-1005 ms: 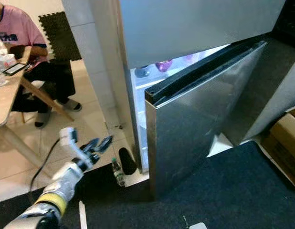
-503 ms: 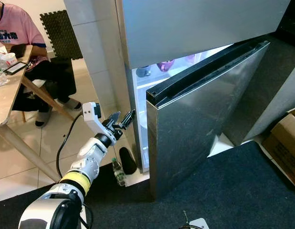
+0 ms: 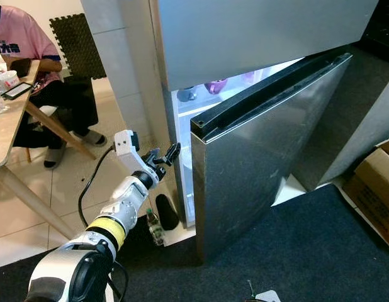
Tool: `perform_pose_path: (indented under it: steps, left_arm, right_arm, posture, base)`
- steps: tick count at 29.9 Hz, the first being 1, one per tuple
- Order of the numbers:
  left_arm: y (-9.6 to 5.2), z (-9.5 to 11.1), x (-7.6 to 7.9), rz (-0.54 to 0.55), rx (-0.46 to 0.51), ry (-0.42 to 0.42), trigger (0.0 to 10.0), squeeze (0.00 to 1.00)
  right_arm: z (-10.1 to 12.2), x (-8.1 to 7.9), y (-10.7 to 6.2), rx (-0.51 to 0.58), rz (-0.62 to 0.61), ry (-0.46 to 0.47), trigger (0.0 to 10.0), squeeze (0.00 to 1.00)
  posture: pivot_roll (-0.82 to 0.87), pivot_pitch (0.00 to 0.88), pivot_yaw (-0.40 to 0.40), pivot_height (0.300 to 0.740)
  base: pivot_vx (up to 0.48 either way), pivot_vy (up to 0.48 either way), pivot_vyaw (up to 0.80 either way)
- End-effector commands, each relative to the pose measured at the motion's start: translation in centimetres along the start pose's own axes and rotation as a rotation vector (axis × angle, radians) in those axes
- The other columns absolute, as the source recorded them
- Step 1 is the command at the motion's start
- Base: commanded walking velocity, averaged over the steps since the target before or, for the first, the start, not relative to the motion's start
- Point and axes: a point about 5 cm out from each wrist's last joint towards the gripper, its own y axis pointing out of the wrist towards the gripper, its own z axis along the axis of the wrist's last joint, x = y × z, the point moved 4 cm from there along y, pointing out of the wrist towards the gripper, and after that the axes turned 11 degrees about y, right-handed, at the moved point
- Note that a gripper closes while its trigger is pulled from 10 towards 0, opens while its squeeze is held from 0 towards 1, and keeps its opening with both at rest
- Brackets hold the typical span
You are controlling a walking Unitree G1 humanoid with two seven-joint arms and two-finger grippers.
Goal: Restocking fridge
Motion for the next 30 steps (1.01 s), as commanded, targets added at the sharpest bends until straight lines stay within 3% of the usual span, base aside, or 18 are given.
perform_pose_path:
  steps: [1, 4, 6, 8, 10, 11, 12, 13, 15, 16, 19, 20, 21, 22, 23, 24, 26, 30]
  left_arm:
    - [1.5, -1.0, 5.3, -0.141, -0.024, -0.028, 10.0, 0.0]
    - [1.4, -1.8, 7.9, -0.287, -0.049, -0.008, 10.0, 0.0]
    - [1.0, -2.5, 10.3, -0.444, -0.068, 0.044, 10.0, 0.0]
    - [0.9, -2.5, 10.5, -0.458, -0.07, 0.049, 10.0, 0.0]
    - [-0.2, -3.3, 13.3, -0.656, -0.087, 0.045, 10.0, 0.0]
    - [-1.5, -4.1, 15.2, -0.812, -0.102, 0.049, 10.0, 0.0]
    - [-1.5, -4.1, 15.2, -0.812, -0.102, 0.049, 10.0, 0.0]
    - [-2.6, -4.6, 16.4, -0.917, -0.112, 0.048, 10.0, 0.0]
    - [-2.6, -4.6, 16.4, -0.917, -0.112, 0.048, 10.0, 0.0]
    - [-3.5, -4.9, 17.3, -1.001, -0.119, 0.034, 10.0, 0.0]
    - [-5.0, -5.5, 18.0, -1.084, -0.136, 0.009, 10.0, 0.0]
    - [-4.7, -6.1, 16.8, -1.013, -0.154, 0.0, 10.0, 0.0]
    - [-4.7, -6.1, 16.8, -1.013, -0.154, 0.0, 10.0, 0.0]
    - [-4.4, -6.5, 15.4, -0.935, -0.168, -0.005, 10.0, 0.0]
    - [-4.4, -6.5, 15.4, -0.935, -0.168, -0.005, 10.0, 0.0]
    - [-4.1, -7.0, 13.8, -0.853, -0.178, 0.001, 10.0, 0.0]
    - [-4.8, -9.1, 8.4, -0.599, -0.266, 0.018, 10.0, 0.0]
    - [-8.3, -12.2, 1.0, -0.275, -0.419, 0.072, 10.0, 0.0]
  right_arm:
    - [-0.2, 0.1, 0.0, 0.005, -0.005, 0.02, 10.0, 0.0]
    - [0.0, 0.1, 0.0, 0.008, -0.004, 0.016, 10.0, 0.0]
    - [0.1, 0.0, 0.0, 0.01, -0.002, 0.013, 10.0, 0.0]
    - [0.1, 0.0, 0.0, 0.01, -0.002, 0.013, 10.0, 0.0]
    - [0.2, 0.0, 0.0, 0.012, -0.001, 0.012, 10.0, 0.0]
    - [0.2, -0.1, 0.0, 0.012, 0.0, 0.011, 10.0, 0.0]
    - [0.2, -0.1, 0.0, 0.012, 0.0, 0.011, 10.0, 0.0]
    - [0.3, -0.1, 0.0, 0.013, 0.0, 0.01, 10.0, 0.0]
    - [0.3, -0.1, 0.0, 0.013, 0.0, 0.01, 10.0, 0.0]
    - [0.3, -0.1, 0.0, 0.012, 0.001, 0.009, 10.0, 0.0]
    - [0.1, -0.2, 0.0, 0.004, 0.004, 0.01, 10.0, 0.0]
    - [-0.1, -0.4, 0.0, -0.007, 0.009, 0.009, 10.0, 0.0]
    - [-0.1, -0.4, 0.0, -0.007, 0.009, 0.009, 10.0, 0.0]
    - [-0.4, -0.5, 0.0, -0.017, 0.013, 0.006, 10.0, 0.0]
    - [-0.4, -0.5, 0.0, -0.017, 0.013, 0.006, 10.0, 0.0]
    - [-0.6, -0.7, 0.0, -0.029, 0.017, 0.004, 10.0, 0.0]
    - [-1.3, -1.0, 0.0, -0.052, 0.026, 0.0, 10.0, 0.0]
    - [-1.5, -1.2, 0.0, -0.057, 0.033, 0.003, 10.0, 0.0]
  posture:
    - [-0.15, 0.107, 0.067, 0.74]
    - [-0.15, 0.108, 0.065, 0.74]
    - [-0.15, 0.106, 0.063, 0.74]
    - [-0.15, 0.106, 0.063, 0.74]
    - [-0.15, 0.105, 0.061, 0.74]
    - [-0.14, 0.104, 0.06, 0.74]
    - [-0.14, 0.104, 0.06, 0.74]
    - [-0.14, 0.104, 0.06, 0.74]
    - [-0.14, 0.104, 0.06, 0.74]
    - [-0.14, 0.104, 0.059, 0.74]
    - [-0.13, 0.104, 0.061, 0.74]
    - [-0.13, 0.104, 0.061, 0.74]
    - [-0.13, 0.104, 0.061, 0.74]
    - [-0.13, 0.104, 0.061, 0.74]
    - [-0.13, 0.104, 0.061, 0.74]
    - [-0.13, 0.107, 0.061, 0.74]
    - [-0.12, 0.109, 0.065, 0.74]
    - [-0.11, 0.108, 0.067, 0.74]
  base:
    - [0.0, 0.0, 0.0]
    - [0.0, 0.0, 0.0]
    - [0.0, 0.0, 0.0]
    - [0.0, 0.0, 0.0]
    - [0.0, 0.0, 0.0]
    - [0.0, 0.0, 0.0]
    - [0.0, 0.0, 0.0]
    - [0.0, 0.0, 0.0]
    - [0.0, 0.0, 0.0]
    - [0.0, 0.0, 0.0]
    - [0.0, 0.0, 0.0]
    - [0.0, 0.0, 0.0]
    - [0.0, 0.0, 0.0]
    - [0.0, 0.0, 0.0]
    - [0.0, 0.0, 0.0]
    - [0.0, 0.0, 0.0]
    - [0.0, 0.0, 0.0]
    - [0.0, 0.0, 0.0]
